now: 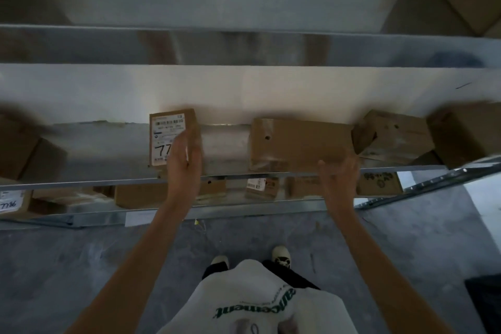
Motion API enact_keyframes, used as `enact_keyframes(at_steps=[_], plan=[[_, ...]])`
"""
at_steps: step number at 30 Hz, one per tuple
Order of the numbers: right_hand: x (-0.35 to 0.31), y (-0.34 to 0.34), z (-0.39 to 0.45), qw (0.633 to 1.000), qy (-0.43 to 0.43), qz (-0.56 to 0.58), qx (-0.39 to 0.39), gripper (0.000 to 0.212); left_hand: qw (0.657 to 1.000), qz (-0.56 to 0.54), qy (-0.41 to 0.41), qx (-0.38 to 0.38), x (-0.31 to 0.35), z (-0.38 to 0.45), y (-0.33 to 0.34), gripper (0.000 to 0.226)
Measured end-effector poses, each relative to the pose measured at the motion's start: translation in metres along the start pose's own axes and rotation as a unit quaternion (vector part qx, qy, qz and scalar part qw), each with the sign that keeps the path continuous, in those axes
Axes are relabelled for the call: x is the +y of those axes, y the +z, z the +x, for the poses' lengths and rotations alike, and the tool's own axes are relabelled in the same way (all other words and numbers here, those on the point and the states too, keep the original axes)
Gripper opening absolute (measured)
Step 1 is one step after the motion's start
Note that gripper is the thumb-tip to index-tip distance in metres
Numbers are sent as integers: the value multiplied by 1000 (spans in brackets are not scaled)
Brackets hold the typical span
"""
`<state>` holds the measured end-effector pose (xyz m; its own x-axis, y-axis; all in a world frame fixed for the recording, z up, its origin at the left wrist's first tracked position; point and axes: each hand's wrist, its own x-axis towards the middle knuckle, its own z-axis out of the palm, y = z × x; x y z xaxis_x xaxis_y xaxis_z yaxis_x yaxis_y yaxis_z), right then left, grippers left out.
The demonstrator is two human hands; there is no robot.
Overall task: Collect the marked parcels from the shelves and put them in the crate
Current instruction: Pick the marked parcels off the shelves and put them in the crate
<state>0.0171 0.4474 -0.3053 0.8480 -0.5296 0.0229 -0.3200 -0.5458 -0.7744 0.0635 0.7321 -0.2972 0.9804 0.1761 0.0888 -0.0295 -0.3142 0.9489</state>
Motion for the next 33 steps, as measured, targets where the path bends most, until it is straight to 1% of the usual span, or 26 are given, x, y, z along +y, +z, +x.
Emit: enact_keyframes(at_steps=[2, 4, 6, 7, 9, 10, 12, 14, 17, 20, 22, 24, 25, 26, 28, 29, 30, 33], plan=[[21, -19, 23, 998, 60, 2, -23, 70, 996, 12, -55, -66, -1, -9, 35, 48], [36, -30, 42, 996, 76, 5, -52, 74, 984, 11, -132, -122, 2, -15, 67, 54], [47, -36, 56, 992, 81, 33, -92, 78, 968, -8, -204, -148, 9, -18, 94, 54], [51, -38, 62, 986, 98, 62, -119, 79, 962, -27, -225, -151, 14, -20, 106, 46], [58, -41, 70, 973, 128, 93, -166, 81, 959, -59, -248, -128, 20, -23, 125, 28], [60, -43, 73, 970, 132, 92, -181, 80, 958, -73, -256, -103, 22, -25, 131, 25], [63, -49, 77, 965, 125, 106, -203, 76, 949, -105, -294, -45, 19, -27, 138, 35], [59, -57, 79, 957, 112, 147, -224, 64, 937, -125, -327, 4, 15, -33, 137, 38], [46, -67, 79, 943, 77, 209, -248, 41, 926, -176, -325, 70, 21, -42, 126, 39], [30, -77, 80, 932, 37, 259, -252, 28, 930, -188, -293, 117, 36, -48, 110, 38], [25, -81, 83, 928, 18, 279, -246, 29, 936, -189, -266, 132, 46, -50, 101, 37], [26, -83, 84, 927, 11, 289, -238, 41, 951, -150, -238, 126, 53, -52, 97, 33], [25, -83, 84, 926, 12, 297, -232, 47, 953, -142, -236, 128, 55, -53, 95, 32], [24, -84, 84, 926, 17, 301, -227, 48, 950, -150, -243, 128, 58, -52, 95, 31], [24, -83, 84, 933, 7, 280, -225, 33, 946, -171, -248, 116, 60, -49, 95, 32], [24, -83, 82, 936, -1, 269, -226, 29, 946, -180, -247, 108, 62, -48, 95, 32], [24, -83, 81, 937, -4, 268, -225, 30, 945, -191, -246, 102, 61, -47, 94, 31], [23, -80, 75, 940, -9, 259, -221, 46, 942, -206, -249, 92, 57, -46, 93, 33]])
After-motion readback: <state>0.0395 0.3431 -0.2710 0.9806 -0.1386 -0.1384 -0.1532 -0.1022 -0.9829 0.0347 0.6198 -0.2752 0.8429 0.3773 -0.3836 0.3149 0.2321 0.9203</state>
